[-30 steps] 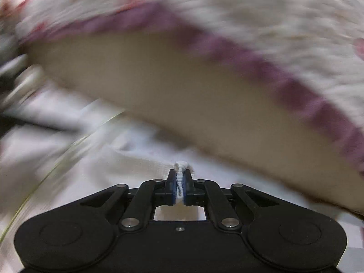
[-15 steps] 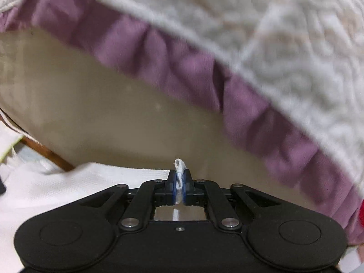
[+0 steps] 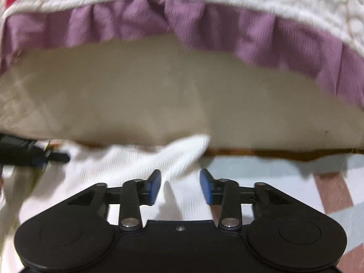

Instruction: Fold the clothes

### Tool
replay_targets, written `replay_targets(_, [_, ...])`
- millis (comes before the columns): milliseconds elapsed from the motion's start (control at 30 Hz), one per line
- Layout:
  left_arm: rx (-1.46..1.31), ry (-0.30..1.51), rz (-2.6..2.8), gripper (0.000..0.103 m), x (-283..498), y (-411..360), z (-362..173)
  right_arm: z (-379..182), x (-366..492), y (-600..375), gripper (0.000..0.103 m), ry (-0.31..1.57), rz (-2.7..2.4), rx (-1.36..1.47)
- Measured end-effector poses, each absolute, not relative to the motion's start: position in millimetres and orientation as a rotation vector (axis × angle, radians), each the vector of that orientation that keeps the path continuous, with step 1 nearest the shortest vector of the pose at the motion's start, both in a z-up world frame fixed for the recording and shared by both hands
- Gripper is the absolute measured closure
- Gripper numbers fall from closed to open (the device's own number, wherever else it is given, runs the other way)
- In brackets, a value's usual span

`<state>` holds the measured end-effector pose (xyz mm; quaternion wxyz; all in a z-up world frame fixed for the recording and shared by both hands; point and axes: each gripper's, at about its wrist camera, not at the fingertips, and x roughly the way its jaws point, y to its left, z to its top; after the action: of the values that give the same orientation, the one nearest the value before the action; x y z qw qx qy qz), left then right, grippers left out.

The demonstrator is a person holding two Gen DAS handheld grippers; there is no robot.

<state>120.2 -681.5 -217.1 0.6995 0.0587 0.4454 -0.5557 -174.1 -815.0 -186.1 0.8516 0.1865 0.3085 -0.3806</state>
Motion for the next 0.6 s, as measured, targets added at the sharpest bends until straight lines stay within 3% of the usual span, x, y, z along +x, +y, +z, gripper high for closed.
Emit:
replay_targets(33, [0.175, 0.927, -1.236, 0.100, 113.5, -683.7, -213.7, -190.3, -172.7, -814.4, 0.048, 0.661, -0.803, 0.376])
replay_targets(200, [0.250, 0.649, -1.145, 0.100, 94.7, -680.3, -205.7, -211.5, -197.4, -826.9, 0.046, 0.634, -0.809, 0.450])
replay_targets(367, [0.226, 0.705, -0.972, 0.093, 99.9, -677.9, -218.1, -227.1, -191.7, -837.8, 0.046, 0.614, -0.857, 0.362])
replay_targets(433, [0.213, 0.722, -0.996, 0.066, 100.1, -669.9, -211.5, -225.7, -181.9, -847.0, 0.046, 0.621, -0.892, 0.347])
replay_targets(500, [0.193, 0.723, -1.040, 0.053, 100.2, -658.3, -201.2, -222.7, -173.7, -854.9, 0.046, 0.639, -0.941, 0.333])
replay_targets(567, [0.180, 0.721, -1.080, 0.050, 100.2, -645.3, -190.4, -219.7, -165.7, -856.9, 0.047, 0.670, -1.020, 0.270])
replay_targets(600, [0.188, 0.714, -1.090, 0.050, 100.3, -634.7, -184.0, -216.3, -161.4, -855.0, 0.054, 0.693, -1.090, 0.209])
